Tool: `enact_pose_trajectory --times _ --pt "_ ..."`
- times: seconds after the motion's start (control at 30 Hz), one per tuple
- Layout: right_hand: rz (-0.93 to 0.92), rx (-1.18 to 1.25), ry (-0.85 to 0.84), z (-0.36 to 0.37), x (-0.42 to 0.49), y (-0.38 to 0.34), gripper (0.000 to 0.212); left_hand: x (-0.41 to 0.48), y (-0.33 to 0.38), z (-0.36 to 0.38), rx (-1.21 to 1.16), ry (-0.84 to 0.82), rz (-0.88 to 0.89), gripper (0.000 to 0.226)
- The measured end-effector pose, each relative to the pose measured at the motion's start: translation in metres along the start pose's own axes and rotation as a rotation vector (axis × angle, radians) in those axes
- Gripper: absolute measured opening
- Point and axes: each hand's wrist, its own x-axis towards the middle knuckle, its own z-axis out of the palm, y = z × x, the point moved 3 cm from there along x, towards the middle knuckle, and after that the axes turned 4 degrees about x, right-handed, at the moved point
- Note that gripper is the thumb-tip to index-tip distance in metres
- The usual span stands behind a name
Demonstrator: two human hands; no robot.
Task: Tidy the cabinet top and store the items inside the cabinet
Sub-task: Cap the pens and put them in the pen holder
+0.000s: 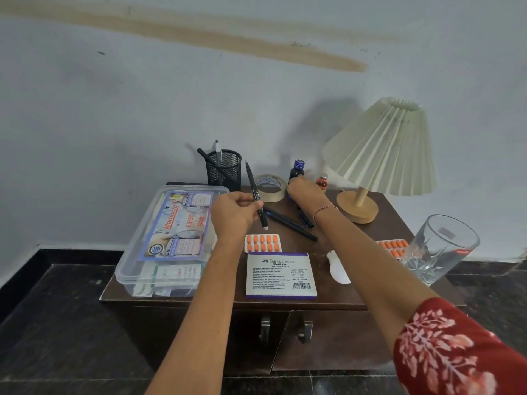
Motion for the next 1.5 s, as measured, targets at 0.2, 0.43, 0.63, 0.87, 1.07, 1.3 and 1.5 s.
enact_pose_trajectory --times 0.2,0.43,0.63,0.87,1.07,1.3,1.5 --pt "-0.025 0.143 0.256 -0.027 -0.017 -0.012 0.029 0.001 0.0 0.002 0.004 -0.014 0.002 0.023" --pt "0.109 0.777 0.631 -0.06 -0.104 -0.031 0.022 -0.012 0.005 0.001 0.026 -0.057 0.012 0.025" --pt "0.26 1.33 0.63 -0.04 -0.148 -0.03 0.021 -0.027 0.01 -0.003 0.124 -0.113 0.066 0.023" --pt "0.317 1.758 0.684 -0.041 -0.146 -0.013 0.015 -0.03 0.015 0.0 0.447 -0.211 0.291 0.032" --pt "0.337 1.849 0.816 -0.047 -0.149 -0.001 0.012 -0.024 0.018 -0.005 0.568 -0.244 0.358 0.031" --pt "0.284 1.858 0.784 -0.046 -0.147 -0.005 0.014 -0.024 0.022 -0.003 0.597 -0.258 0.425 0.026" --pt "0.24 1.791 0.751 -0.045 -0.146 -0.009 0.012 -0.026 0.026 -0.004 0.603 -0.245 0.442 0.025"
